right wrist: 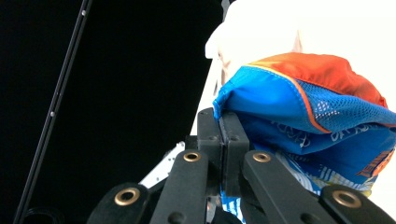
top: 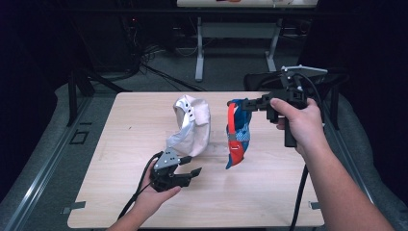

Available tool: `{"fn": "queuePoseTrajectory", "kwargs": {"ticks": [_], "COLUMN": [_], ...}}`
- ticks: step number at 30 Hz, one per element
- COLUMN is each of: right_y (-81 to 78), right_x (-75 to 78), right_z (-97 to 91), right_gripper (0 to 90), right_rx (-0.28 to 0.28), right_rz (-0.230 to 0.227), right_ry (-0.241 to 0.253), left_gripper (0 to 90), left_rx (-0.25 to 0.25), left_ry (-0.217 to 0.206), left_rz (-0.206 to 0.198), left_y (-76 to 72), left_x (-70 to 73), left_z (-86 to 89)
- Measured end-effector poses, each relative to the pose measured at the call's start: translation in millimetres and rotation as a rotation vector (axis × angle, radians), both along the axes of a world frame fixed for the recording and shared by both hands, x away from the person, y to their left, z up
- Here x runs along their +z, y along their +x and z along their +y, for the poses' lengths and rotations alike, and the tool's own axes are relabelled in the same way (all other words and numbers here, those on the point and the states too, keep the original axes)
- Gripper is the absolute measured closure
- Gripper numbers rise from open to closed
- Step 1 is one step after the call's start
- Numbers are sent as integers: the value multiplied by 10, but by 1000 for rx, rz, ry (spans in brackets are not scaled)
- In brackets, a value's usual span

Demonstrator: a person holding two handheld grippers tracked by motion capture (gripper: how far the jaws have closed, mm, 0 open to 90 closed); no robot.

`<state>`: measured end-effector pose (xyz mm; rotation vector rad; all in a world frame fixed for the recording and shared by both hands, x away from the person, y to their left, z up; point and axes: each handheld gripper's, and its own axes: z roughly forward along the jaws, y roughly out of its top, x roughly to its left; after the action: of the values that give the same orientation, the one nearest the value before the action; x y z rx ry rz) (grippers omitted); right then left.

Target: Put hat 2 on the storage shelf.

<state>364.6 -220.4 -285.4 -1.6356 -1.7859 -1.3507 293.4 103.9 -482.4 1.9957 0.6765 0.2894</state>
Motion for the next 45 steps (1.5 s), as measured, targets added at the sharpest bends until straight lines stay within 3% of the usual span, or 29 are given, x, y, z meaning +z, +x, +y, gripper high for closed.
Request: {"fn": "queuePoseTrajectory", "kwargs": {"ticks": [11,23,30,38,45], "right_y": [186,372,507,637,727], "right_x": [96,27,-61,-127,-190], "right_z": [97,110,126,151,139], "right_gripper": [897,897,897,897,897], "right_rx": [-12,-28,-49,-80,-104], "right_rz": [-9,1,16,19,24], "right_ry": [-22,-45,-56,-48,-70], "left_gripper": [459,461,487,533,564], "left_rx": [-49,-83,-48,-16,12], "left_ry": [21,41,49,54,48], "left_rz": [-43,-42,-47,-70,-64], "left_y": [21,116,214,289,352], "left_x": [93,35,-30,-63,-62], "left_z": [-268,-547,-705,-755,-781]}}
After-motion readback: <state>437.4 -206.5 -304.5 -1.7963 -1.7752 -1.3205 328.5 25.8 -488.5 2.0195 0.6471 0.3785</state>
